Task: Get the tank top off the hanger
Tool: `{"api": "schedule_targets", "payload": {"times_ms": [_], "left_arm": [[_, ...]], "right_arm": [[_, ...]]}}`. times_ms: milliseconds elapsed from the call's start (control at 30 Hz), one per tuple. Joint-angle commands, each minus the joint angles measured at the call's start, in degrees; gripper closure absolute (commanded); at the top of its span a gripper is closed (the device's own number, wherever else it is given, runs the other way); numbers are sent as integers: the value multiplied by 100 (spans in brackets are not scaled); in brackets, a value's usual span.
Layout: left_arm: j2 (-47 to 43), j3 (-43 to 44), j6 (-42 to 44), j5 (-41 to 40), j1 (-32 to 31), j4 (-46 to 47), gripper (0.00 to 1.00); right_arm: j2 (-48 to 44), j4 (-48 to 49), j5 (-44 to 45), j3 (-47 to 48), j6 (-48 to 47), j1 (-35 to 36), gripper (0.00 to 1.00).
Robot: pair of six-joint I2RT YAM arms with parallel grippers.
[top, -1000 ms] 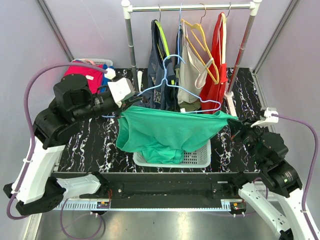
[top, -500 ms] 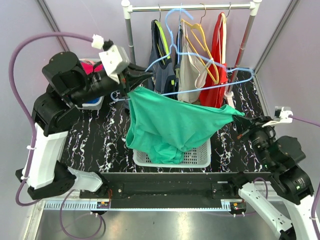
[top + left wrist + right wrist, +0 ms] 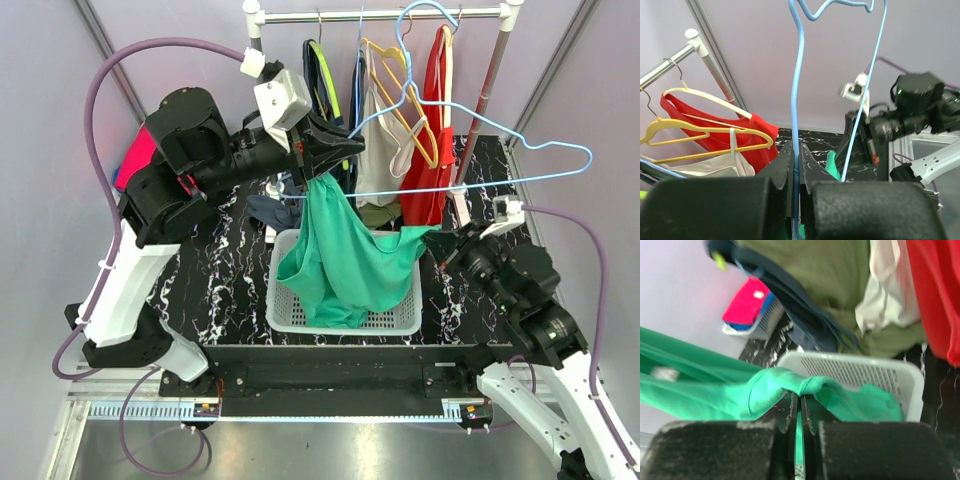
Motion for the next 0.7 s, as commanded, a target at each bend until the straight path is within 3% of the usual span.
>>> {"api": "schedule_targets", "payload": {"times_ms": [0, 100, 133, 167, 233, 333, 367, 467, 667], "left_arm": [[-89, 394, -213, 14, -17, 675, 100], [-125, 237, -125, -248, -17, 684, 100], [-133, 175, -99, -328, -17, 684, 100], [-133, 122, -47, -407, -17, 692, 100], [-125, -45, -46, -522, -17, 727, 100], [-72, -159, -20, -479, -17, 728, 100], [-72, -194, 15, -479, -17, 728, 100], [-98, -265, 103, -654, -17, 702, 100], [-239, -712, 130, -778, 299, 692, 100]], "right_arm": [[-250, 508, -120, -588, 236, 11, 94], [-110, 833, -480, -923, 420, 2, 90], [38, 982, -612, -1011, 465, 11, 83], [109, 1262, -839, -1082, 491, 11, 76], [424, 1413, -894, -1126, 527, 11, 45], [716, 1283, -842, -732, 299, 11, 31], [708, 1186, -755, -635, 116, 11, 20], [454, 993, -614, -275, -358, 2, 12], [-109, 896, -719, 33, -1194, 2, 11]]}}
